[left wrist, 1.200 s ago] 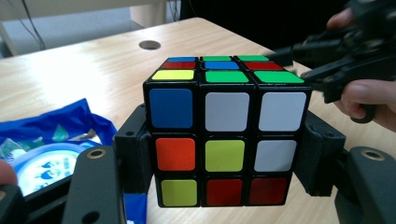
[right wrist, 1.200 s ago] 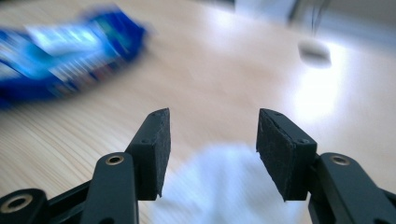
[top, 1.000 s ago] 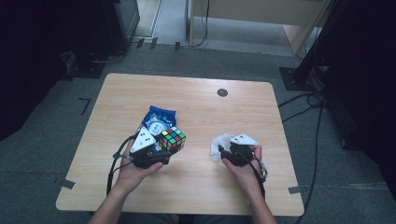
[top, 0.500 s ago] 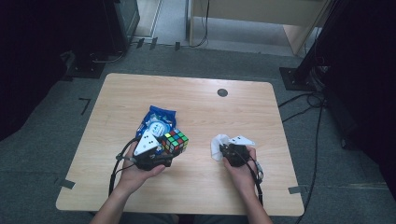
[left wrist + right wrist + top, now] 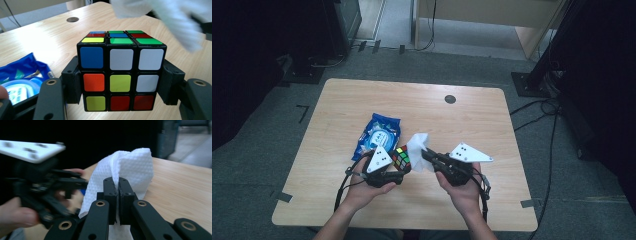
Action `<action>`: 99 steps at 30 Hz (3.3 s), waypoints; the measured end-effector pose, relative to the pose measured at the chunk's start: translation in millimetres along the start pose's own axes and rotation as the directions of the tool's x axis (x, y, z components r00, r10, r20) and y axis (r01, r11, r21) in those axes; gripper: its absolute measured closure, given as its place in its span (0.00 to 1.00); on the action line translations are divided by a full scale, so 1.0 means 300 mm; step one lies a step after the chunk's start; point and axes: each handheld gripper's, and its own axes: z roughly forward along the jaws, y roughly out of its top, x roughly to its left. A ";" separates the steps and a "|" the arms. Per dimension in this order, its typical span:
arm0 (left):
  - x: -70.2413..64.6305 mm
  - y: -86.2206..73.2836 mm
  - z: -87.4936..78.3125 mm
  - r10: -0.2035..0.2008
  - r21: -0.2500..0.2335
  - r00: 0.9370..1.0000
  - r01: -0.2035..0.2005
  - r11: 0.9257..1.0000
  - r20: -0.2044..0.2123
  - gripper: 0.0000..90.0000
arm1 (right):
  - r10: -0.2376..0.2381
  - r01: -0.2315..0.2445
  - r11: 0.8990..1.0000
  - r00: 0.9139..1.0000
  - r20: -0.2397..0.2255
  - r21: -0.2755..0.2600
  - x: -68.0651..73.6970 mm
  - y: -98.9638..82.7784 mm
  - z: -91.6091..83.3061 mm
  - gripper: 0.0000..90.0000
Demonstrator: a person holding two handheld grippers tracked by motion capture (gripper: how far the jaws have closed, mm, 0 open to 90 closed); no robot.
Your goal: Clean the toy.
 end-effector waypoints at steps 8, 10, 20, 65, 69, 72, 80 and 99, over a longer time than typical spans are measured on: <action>-0.067 0.012 0.006 0.093 -0.013 0.996 -0.093 0.996 0.010 0.38 | 0.006 -0.006 0.999 1.000 -0.016 0.035 0.025 -0.038 0.060 0.97; -0.064 0.015 0.003 0.090 -0.009 0.996 -0.090 0.996 0.003 0.38 | -0.013 0.013 0.999 1.000 0.004 0.031 0.023 -0.045 0.061 0.97; -0.027 0.028 -0.029 0.057 -0.039 0.998 -0.057 0.998 -0.001 0.38 | 0.019 -0.043 0.993 0.977 0.212 0.107 -0.120 -0.116 0.061 0.97; 0.081 0.030 -0.051 -0.109 -0.088 0.993 0.104 0.991 -0.054 0.38 | 0.111 -0.143 0.985 0.955 0.276 0.100 -0.201 -0.191 0.050 0.38; 0.098 0.038 -0.050 -0.149 -0.105 0.987 0.141 0.984 -0.067 0.38 | 0.112 -0.134 0.984 0.978 0.177 0.116 -0.145 -0.202 0.094 0.36; 0.100 0.043 -0.047 -0.162 -0.112 0.984 0.154 0.982 -0.075 0.38 | 0.114 -0.127 0.985 0.987 0.113 0.117 -0.092 -0.209 0.129 0.34; 0.077 0.047 -0.031 -0.162 -0.109 0.984 0.154 0.982 -0.072 0.38 | 0.133 -0.134 0.989 0.991 0.020 0.061 0.014 -0.188 0.171 0.33; 0.037 0.044 -0.006 -0.174 -0.113 0.984 0.168 0.979 -0.043 0.38 | 0.207 -0.205 0.978 0.977 0.060 -0.039 0.026 -0.201 0.189 0.37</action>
